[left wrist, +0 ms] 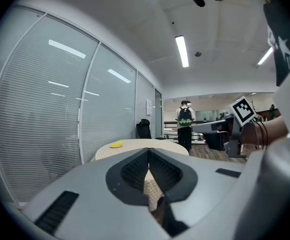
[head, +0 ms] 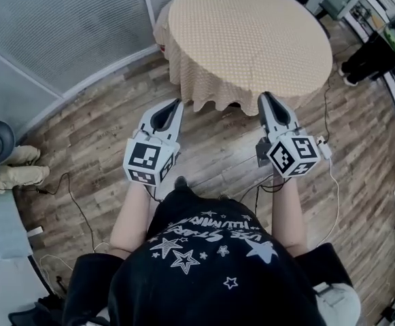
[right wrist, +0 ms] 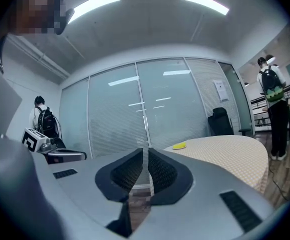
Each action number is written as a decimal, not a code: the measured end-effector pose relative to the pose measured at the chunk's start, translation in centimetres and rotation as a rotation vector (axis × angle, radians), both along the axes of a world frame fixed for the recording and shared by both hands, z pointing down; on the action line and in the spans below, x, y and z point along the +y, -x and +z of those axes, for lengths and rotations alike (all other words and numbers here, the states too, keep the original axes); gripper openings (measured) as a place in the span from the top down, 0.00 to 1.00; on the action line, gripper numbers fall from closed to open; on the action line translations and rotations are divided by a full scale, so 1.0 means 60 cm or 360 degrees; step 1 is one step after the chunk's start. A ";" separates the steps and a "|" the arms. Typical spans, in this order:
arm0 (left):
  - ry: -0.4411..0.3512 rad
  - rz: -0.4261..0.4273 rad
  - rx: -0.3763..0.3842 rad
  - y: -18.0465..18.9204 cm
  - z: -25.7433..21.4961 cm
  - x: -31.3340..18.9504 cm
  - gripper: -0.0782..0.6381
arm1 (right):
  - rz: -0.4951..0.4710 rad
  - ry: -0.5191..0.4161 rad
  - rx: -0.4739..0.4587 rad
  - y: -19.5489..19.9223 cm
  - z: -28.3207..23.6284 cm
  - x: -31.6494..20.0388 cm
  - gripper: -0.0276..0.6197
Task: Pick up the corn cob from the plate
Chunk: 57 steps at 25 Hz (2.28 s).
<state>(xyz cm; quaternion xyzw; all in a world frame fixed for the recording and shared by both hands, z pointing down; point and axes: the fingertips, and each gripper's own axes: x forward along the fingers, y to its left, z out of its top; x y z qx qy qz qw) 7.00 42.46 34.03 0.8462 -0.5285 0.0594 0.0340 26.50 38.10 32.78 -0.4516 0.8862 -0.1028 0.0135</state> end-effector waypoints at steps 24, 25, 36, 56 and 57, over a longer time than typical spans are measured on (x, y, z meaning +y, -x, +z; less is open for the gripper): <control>0.0045 0.0103 -0.0014 0.148 0.025 -0.193 0.88 | 0.0099 0.0108 -0.0029 0.141 0.057 -0.188 0.88; 0.0053 0.0089 -0.0021 0.153 0.029 -0.206 0.88 | 0.0086 0.0112 -0.0039 0.146 0.061 -0.209 0.88; 0.0128 0.0022 -0.0058 0.130 0.049 -0.433 0.88 | -0.0037 0.0123 -0.0056 0.161 0.071 -0.462 0.88; 0.0127 0.0127 -0.0124 0.032 0.051 -0.678 0.88 | 0.0034 0.0174 -0.0085 0.065 0.096 -0.701 0.88; 0.0141 0.0123 -0.0117 0.038 0.059 -0.683 0.88 | 0.0031 0.0183 -0.0075 0.069 0.100 -0.708 0.88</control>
